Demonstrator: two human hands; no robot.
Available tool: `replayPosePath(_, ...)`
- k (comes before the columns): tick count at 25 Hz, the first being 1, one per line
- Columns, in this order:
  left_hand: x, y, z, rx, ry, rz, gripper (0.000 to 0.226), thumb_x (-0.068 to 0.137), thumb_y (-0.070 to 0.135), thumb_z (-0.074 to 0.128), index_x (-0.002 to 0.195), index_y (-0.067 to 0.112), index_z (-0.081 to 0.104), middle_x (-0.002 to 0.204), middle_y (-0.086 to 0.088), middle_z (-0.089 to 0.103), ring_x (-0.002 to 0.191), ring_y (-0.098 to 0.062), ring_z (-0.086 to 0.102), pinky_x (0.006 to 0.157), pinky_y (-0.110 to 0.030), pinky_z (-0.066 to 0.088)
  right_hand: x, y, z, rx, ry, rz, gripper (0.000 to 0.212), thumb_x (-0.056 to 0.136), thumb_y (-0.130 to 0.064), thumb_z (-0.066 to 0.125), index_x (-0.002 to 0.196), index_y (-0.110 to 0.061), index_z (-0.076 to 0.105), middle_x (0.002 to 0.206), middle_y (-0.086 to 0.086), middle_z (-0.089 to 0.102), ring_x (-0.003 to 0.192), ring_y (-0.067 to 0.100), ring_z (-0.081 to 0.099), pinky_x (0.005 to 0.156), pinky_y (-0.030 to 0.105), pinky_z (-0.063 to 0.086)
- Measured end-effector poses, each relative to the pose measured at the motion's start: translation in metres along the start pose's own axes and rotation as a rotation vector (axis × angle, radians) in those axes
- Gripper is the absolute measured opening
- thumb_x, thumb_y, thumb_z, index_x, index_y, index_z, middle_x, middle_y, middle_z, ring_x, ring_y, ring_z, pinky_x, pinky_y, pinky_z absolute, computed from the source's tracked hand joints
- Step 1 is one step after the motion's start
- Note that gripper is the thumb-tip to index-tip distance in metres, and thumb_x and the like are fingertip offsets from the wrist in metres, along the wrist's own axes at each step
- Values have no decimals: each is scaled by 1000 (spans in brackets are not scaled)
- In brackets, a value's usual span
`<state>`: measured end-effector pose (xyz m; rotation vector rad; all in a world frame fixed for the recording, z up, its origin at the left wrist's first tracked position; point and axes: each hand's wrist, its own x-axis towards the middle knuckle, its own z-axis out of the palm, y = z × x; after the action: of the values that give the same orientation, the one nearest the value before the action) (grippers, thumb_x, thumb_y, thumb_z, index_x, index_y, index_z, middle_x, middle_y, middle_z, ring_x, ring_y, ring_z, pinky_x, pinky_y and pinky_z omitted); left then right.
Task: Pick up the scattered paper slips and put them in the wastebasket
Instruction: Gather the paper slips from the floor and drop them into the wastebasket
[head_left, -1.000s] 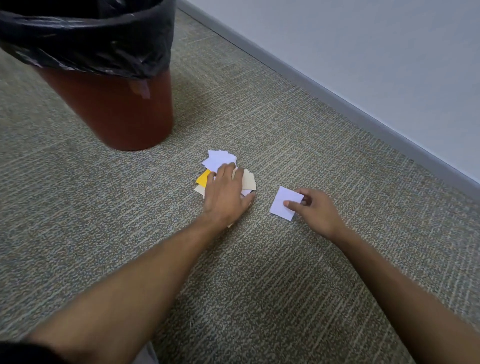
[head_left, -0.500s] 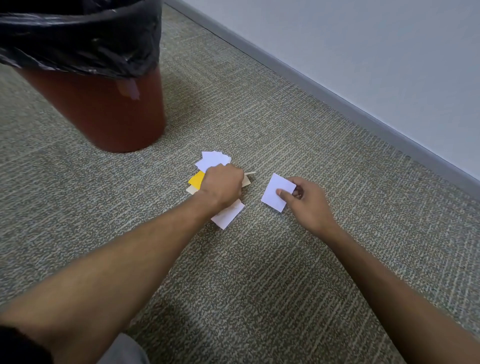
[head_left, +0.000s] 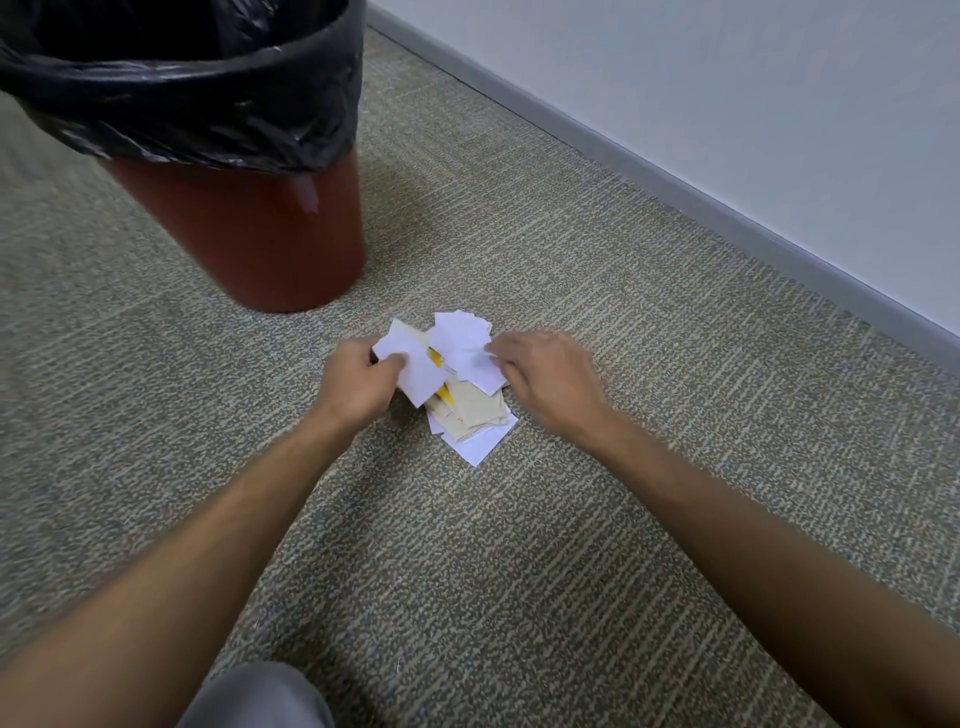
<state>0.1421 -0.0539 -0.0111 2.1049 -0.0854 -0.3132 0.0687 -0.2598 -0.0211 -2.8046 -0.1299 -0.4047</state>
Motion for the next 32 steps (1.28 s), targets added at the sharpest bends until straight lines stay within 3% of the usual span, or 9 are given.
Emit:
replayPosePath(4,-12,-18,0,-10,13,-50,14,93,11,53,84,9,63,65,1,54,60,-18,48,54,-29,32,-1,-5,22,-191,-365,-21,59,94,-60,36,136,-21,51,130,3,60,109,25,62,92,40,47)
replayPosePath(7,-16,-28,2,-2,23,-69,14,93,14,53,87,7,64,67,-1,55,63,-21,48,55,-31,32,-4,-5,26,-249,-424,2,83,81,-75,43,143,-21,38,140,4,50,115,26,57,94,42,44)
replayPosePath(10,-17,-29,1,-25,19,-73,14,94,15,52,91,9,64,71,-1,57,64,-19,49,55,-30,33,-1,-1,24,-234,-342,-12,66,85,-58,47,136,-14,46,117,5,64,92,30,64,80,40,52)
replayPosePath(13,-18,-26,-1,-47,16,-66,13,94,14,51,90,12,63,70,0,56,62,-17,49,55,-29,33,-1,0,21,-334,-318,-103,49,87,-48,44,116,-10,54,95,5,66,75,29,63,64,34,47)
replayPosePath(19,-5,-19,7,-110,-41,-119,12,93,14,55,95,14,67,79,1,64,68,-15,53,57,-29,37,0,0,22,-375,-376,-132,45,81,-37,47,113,-7,55,96,7,62,78,30,62,62,36,48)
replayPosePath(22,2,-15,15,-96,-105,-135,12,90,14,59,97,11,68,85,-2,65,72,-16,56,59,-28,38,1,-1,23,-367,-329,-168,30,86,-30,47,102,-7,58,89,8,63,74,29,61,57,33,37)
replayPosePath(24,6,-14,21,-88,-127,-132,6,88,14,64,89,10,68,85,-3,67,74,-17,60,63,-28,44,-2,1,23,-374,-278,-192,24,90,-27,46,98,-9,60,81,6,64,66,24,59,54,31,35)
replayPosePath(27,9,-13,26,-211,-103,-182,16,82,14,70,70,11,60,83,-8,67,75,-20,59,71,-32,44,-7,7,19,-372,-176,-158,17,91,-24,54,96,-13,65,71,0,66,58,16,58,49,28,47)
replayPosePath(32,7,-10,17,-375,-40,-277,40,80,8,71,54,18,42,59,-1,47,54,-12,41,54,-23,33,-13,8,-12,-64,34,18,21,94,-19,56,108,-9,67,73,2,67,59,10,51,59,24,45)
